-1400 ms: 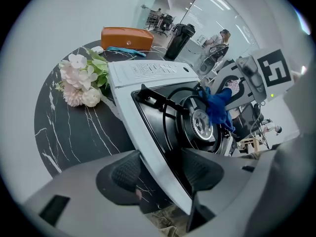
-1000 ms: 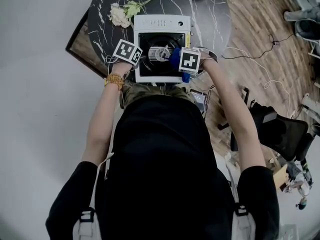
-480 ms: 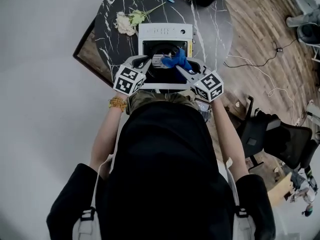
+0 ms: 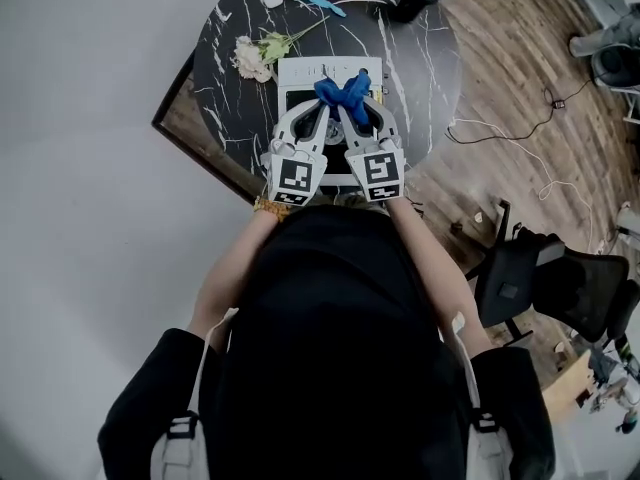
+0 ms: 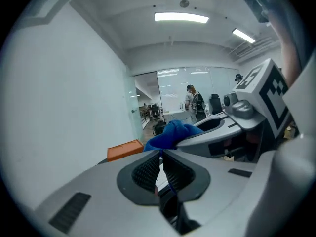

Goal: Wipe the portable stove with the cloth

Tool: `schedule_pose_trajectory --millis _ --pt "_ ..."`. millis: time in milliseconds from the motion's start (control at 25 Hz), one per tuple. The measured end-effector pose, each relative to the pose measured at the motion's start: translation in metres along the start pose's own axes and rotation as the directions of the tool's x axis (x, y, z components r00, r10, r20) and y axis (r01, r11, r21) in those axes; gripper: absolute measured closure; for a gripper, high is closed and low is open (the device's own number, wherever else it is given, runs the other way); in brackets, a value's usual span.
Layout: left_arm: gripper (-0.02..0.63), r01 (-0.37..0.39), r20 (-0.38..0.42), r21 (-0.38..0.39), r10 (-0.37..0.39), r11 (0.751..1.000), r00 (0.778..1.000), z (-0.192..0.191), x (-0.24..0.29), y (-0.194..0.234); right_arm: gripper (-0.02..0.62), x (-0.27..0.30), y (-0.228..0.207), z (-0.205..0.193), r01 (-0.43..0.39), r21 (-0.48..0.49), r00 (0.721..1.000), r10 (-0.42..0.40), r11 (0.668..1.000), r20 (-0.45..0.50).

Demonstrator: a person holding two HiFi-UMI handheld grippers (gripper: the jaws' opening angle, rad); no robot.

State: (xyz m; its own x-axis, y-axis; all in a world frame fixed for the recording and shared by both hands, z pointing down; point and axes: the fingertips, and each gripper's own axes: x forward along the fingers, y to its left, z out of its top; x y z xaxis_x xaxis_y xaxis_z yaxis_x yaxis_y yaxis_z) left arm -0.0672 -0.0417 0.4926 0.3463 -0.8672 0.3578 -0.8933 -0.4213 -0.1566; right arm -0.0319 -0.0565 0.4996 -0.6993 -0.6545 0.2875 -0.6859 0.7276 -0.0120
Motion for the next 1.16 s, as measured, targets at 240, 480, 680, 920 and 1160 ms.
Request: schedule_pose_trajectory --millis 240,480,680,920,1160 --pt "0.581 0.0 0.022 -0.02 0.0 1.0 1.0 0.005 0.003 -0.004 0.518 -0.003 0.008 -0.003 -0.005 -0.042 1.0 0.004 0.999 -0.015" --pt "0.581 0.006 0.009 -0.029 -0.006 1.0 1.0 -0.002 0.001 -0.006 0.518 -0.004 0.012 -0.007 -0.021 -0.045 0.999 0.02 0.999 -0.028" --pt "0.581 0.012 -0.014 -0.04 -0.012 0.999 1.0 -0.008 0.0 -0.008 0.518 -0.006 0.015 -0.011 -0.034 -0.054 0.999 0.032 0.998 -0.041" --pt "0.581 0.013 -0.059 -0.05 -0.016 0.999 0.998 -0.014 0.0 -0.006 0.519 -0.005 0.019 -0.02 -0.041 -0.05 0.995 0.036 0.998 -0.089" --pt "0.581 0.023 -0.093 -0.097 -0.032 0.995 0.995 -0.028 -0.001 -0.01 0.518 -0.004 0.023 -0.027 -0.048 -0.048 0.992 0.042 0.998 -0.122"
